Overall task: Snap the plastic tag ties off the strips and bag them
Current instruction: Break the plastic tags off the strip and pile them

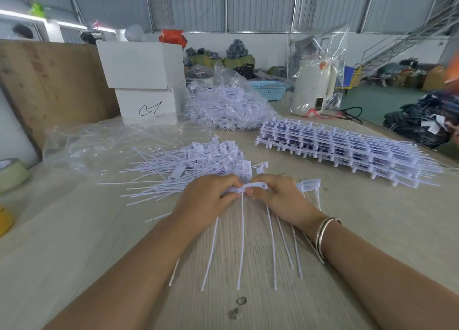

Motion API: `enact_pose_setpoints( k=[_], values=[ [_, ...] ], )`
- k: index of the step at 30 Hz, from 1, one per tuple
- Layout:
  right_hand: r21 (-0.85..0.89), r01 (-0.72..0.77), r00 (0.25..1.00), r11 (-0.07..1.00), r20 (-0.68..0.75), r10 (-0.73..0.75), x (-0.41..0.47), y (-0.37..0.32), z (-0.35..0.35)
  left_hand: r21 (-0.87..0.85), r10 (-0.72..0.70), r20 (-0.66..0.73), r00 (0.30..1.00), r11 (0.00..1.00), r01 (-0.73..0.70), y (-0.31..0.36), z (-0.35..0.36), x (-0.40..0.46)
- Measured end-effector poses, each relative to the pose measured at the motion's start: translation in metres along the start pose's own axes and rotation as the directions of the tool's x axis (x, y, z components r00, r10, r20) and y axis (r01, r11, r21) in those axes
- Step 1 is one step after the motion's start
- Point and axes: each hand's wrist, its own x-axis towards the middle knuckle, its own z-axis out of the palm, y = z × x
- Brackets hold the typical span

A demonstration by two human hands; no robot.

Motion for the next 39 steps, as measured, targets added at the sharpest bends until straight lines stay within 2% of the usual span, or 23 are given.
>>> enact_pose_setpoints(
  k=[11,15,17,19,21,22,24,26,28,30,32,33,35,39],
  values=[
    [-0.131,0.054,0.998,0.990,-0.015,-0.056,-0.003,-0.004,-0.001,-0.137,0.004,0.046,0.999,0.991,0.002,-0.009,-0.002,0.000],
    [-0.287,0.120,0.992,0.950,-0.009,-0.128,-0.004,-0.004,-0.002,-0.210,-0.014,0.054,0.998,0.977,0.025,-0.008,-0.002,0.000],
    [-0.307,0.133,0.989,0.942,-0.016,-0.145,-0.005,-0.005,-0.002,-0.245,-0.017,0.060,0.998,0.969,0.032,-0.009,-0.003,-0.001],
    [-0.237,0.103,0.993,0.966,-0.029,-0.113,-0.003,-0.004,-0.003,-0.283,0.008,0.034,0.999,0.959,0.002,-0.007,-0.003,-0.001],
    [-0.033,0.055,0.997,0.998,-0.045,-0.056,-0.002,-0.006,-0.002,-0.354,0.003,0.001,1.000,0.935,-0.003,-0.004,-0.003,0.001],
    [0.134,0.040,0.997,0.990,-0.067,-0.032,-0.002,-0.008,-0.003,-0.406,-0.022,-0.016,1.000,0.914,0.014,-0.002,-0.003,0.001],
    [0.419,0.039,0.990,0.907,-0.138,0.022,-0.002,-0.008,-0.009,-0.509,-0.089,-0.044,0.995,0.859,0.054,-0.002,-0.002,0.003],
    [0.485,0.041,0.984,0.873,-0.173,0.050,-0.002,-0.004,-0.018,-0.515,-0.111,-0.042,0.993,0.854,0.074,-0.004,-0.002,0.001],
    [0.360,0.010,0.991,0.933,-0.125,0.038,-0.004,-0.002,-0.021,-0.430,-0.074,-0.031,0.997,0.901,0.053,-0.005,-0.001,-0.001],
    [0.011,0.002,0.998,1.000,-0.062,-0.001,-0.003,0.001,-0.015,-0.269,-0.003,-0.037,0.999,0.963,-0.007,-0.004,0.000,-0.001],
    [-0.359,0.049,0.998,0.932,-0.007,-0.056,0.000,0.003,-0.008,-0.135,0.055,-0.056,0.997,0.989,-0.062,0.001,-0.001,-0.001],
    [-0.452,0.047,0.999,0.891,0.004,-0.050,0.001,0.003,-0.006,-0.090,0.070,-0.068,0.995,0.993,-0.076,0.004,-0.002,0.000],
    [-0.506,0.010,0.999,0.863,-0.040,-0.035,0.002,0.004,-0.006,-0.050,0.069,-0.092,0.993,0.996,-0.074,0.007,-0.004,0.001],
    [-0.272,0.012,0.967,0.962,-0.242,-0.080,0.002,-0.002,-0.006,-0.058,0.015,-0.095,0.995,0.998,-0.021,0.015,-0.003,0.002]
  ],
)
